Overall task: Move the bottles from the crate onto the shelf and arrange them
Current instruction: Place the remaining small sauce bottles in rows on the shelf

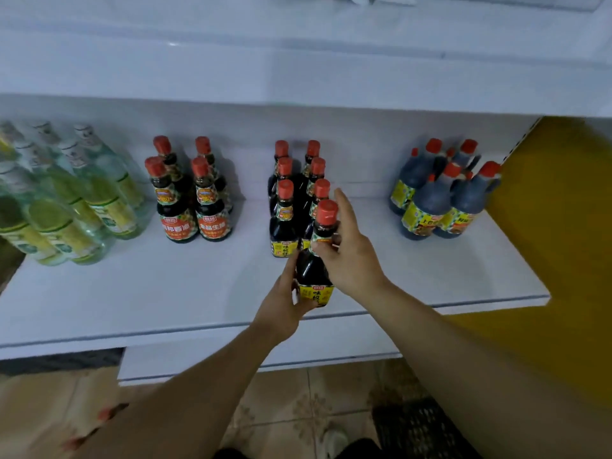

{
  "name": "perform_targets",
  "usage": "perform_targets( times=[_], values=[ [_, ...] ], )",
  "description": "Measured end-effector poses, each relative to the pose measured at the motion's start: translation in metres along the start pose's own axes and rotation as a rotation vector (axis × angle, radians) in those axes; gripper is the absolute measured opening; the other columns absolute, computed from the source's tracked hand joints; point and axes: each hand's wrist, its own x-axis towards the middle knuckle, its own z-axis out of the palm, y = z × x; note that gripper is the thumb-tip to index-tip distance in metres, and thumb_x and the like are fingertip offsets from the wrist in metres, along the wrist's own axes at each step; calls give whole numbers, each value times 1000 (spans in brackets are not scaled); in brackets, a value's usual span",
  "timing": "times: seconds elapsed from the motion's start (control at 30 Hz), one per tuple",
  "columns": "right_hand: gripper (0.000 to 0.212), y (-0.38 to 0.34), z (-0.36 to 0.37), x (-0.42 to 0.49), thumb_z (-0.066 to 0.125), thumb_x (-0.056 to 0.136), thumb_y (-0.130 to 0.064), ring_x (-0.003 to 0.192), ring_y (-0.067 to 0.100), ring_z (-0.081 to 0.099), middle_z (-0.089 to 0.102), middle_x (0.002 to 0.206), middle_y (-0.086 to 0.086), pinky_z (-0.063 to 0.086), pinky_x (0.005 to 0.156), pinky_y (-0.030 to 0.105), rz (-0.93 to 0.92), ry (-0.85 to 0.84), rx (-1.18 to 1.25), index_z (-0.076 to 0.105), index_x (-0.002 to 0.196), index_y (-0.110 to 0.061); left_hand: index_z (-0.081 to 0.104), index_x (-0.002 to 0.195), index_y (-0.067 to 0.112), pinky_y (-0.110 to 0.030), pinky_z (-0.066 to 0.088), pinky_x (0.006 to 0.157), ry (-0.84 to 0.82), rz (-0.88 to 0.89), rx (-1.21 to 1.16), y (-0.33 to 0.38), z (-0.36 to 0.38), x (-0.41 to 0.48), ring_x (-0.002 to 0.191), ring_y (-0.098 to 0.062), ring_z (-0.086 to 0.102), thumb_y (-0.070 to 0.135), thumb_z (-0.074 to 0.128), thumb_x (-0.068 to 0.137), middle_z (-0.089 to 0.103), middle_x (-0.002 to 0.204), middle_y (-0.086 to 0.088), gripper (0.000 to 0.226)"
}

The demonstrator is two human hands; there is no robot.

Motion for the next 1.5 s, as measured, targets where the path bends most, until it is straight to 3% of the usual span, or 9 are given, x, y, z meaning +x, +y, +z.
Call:
perform_targets(
  times=[0.1, 0.27, 0.37, 0.57, 0.97, 1.13, 1.2, 1.33, 1.5],
  values=[
    [84, 29, -1, 8, 62, 91, -15, 104, 16, 63, 62, 123, -4, 50, 89, 28, 12, -59, 2, 8, 150, -42, -1, 146, 45, -21, 39, 89, 27, -67, 48, -13, 22, 17, 127, -11, 47, 20, 70, 85, 46, 140, 14, 98],
    [67, 66, 9, 19, 61, 90, -19, 107, 17, 61, 63, 122, -3, 48, 88, 27, 27, -126, -10, 27, 146, -34, -1, 148, 39, -31, 47, 92, 80, -124, 96, -34, 46, 37, 122, -20, 53, 26, 71, 84, 49, 141, 4, 97],
    [60, 74, 13, 25, 61, 90, -17, 109, 19, 60, 63, 123, -2, 48, 89, 28, 16, -131, -3, 33, 142, -30, -1, 148, 38, -29, 48, 86, 109, -152, 95, -38, 51, 44, 115, -21, 57, 28, 69, 85, 53, 137, 4, 95],
    [60, 78, 19, 44, 62, 89, -14, 109, 22, 61, 63, 122, 1, 51, 93, 38, -6, -99, 20, 34, 141, -26, -1, 144, 49, -38, 48, 95, 187, -128, 67, -40, 50, 67, 117, -19, 57, 26, 68, 85, 53, 137, 5, 94],
    [60, 85, 16, 66, 64, 89, -16, 112, 22, 60, 62, 123, 2, 50, 96, 39, 4, -121, -59, 34, 140, -24, 0, 148, 42, -38, 48, 94, 165, -120, 115, -43, 42, 88, 117, -25, 57, 20, 60, 89, 56, 133, -4, 87],
    [74, 71, -2, 63, 71, 84, -21, 109, 4, 47, 49, 119, -16, 40, 90, 23, 29, -185, -41, 27, 143, -26, 2, 150, 35, -30, 38, 96, 110, -174, 133, -25, 25, 79, 131, -27, 43, 30, 68, 85, 37, 150, -1, 93],
    [79, 58, -18, 64, 73, 83, -25, 116, 4, 43, 45, 127, -14, 32, 91, 19, 11, -237, -87, 25, 147, -25, 7, 150, 35, -29, 36, 98, 104, -194, 185, -14, 11, 68, 134, -25, 40, 35, 65, 86, 34, 152, -1, 87],
    [77, 25, -41, 73, 65, 84, -46, 136, 19, 36, 37, 150, 0, 32, 101, 27, -40, -302, -309, 27, 148, -24, 16, 149, 35, -33, 31, 107, 93, -257, 268, 11, -28, 40, 139, -23, 32, 45, 62, 86, 30, 154, -1, 79],
    [63, -34, -38, 66, 60, 84, -54, 128, 26, 43, 47, 139, 3, 40, 100, 36, -169, -342, -496, 44, 135, -20, 16, 150, 32, -29, 24, 111, 84, -296, 380, 41, -88, -10, 142, -18, 25, 48, 61, 85, 20, 157, 3, 81]
  ],
)
